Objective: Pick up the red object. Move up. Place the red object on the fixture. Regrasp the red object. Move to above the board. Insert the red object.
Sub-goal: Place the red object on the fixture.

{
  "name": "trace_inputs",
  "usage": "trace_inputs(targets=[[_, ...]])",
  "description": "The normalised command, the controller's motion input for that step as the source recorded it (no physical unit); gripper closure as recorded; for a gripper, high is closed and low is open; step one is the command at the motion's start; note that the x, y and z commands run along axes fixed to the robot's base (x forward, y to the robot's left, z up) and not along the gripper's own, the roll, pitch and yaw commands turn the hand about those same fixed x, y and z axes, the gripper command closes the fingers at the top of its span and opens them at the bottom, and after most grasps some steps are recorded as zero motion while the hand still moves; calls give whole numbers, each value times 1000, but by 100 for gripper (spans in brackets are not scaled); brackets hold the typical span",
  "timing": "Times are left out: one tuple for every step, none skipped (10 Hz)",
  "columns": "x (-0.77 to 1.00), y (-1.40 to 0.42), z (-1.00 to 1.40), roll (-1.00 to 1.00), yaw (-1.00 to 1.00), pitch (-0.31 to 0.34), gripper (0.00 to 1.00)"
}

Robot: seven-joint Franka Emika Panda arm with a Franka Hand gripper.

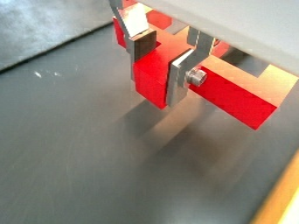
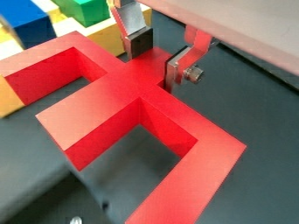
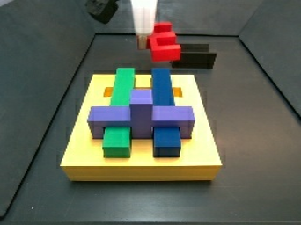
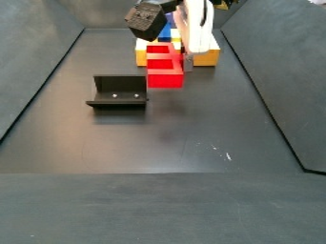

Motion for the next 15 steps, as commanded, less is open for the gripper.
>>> trace_inputs(targets=[[254,271,520,-129,449,69,100],[237,217,514,-94,500,66,100],[220,166,440,-126,537,40,100],[260,109,383,-111,546,40,100],[300,26,334,-94,557,60,100],[303,0,260,-66,591,60,100],[303,0,174,-37,634,60,100],[326,-37,166,0,703,83,100],[340,-89,143,43,737,97,100],[317,-106,129,31,757,91,100],[309,-106,157,80,774,83,100],[286,-106,137,57,786,86,100],[269,-117,111,31,791,86,100],[294,-117,80,46,789,69,100],[414,-103,11,77,703,134,100]])
